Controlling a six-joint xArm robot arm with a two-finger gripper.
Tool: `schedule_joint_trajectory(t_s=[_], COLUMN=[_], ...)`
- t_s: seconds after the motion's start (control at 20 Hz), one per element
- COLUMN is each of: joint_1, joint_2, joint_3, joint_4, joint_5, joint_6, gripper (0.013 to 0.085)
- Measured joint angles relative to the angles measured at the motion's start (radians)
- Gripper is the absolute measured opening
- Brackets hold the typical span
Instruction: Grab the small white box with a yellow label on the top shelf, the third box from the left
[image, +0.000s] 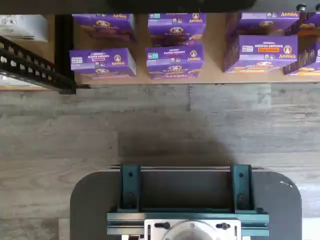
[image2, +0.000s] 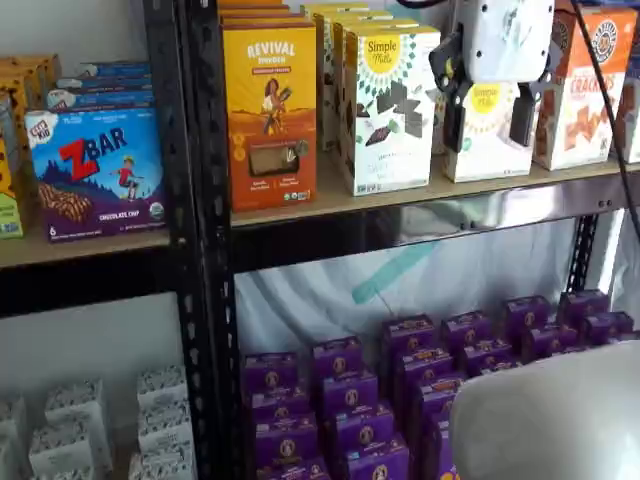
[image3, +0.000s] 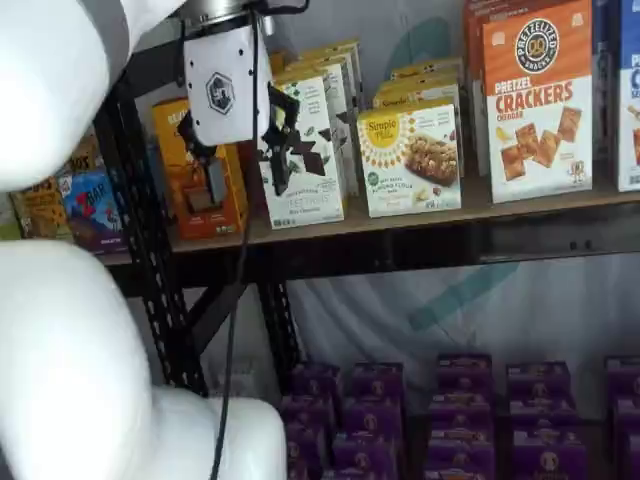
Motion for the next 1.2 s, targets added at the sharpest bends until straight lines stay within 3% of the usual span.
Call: schedule_joint_trajectory(t_s=[0.3,0.45,0.75,1.2], joint_1=[0.004,0.022,0.013,-0.109], joint_2=[-0.026,-0.029,-0.003,0.072], joint_3=[0.026,0.038,0.067,0.073], joint_4=[0.001,-0.024,-0.084,-0.1], joint_5=[-0.051,-0.076,-0.174,-0.309], joint_6=[0.004,0.012,-0.011,-0.124], gripper=[0.085,0.085,0.085,0.085])
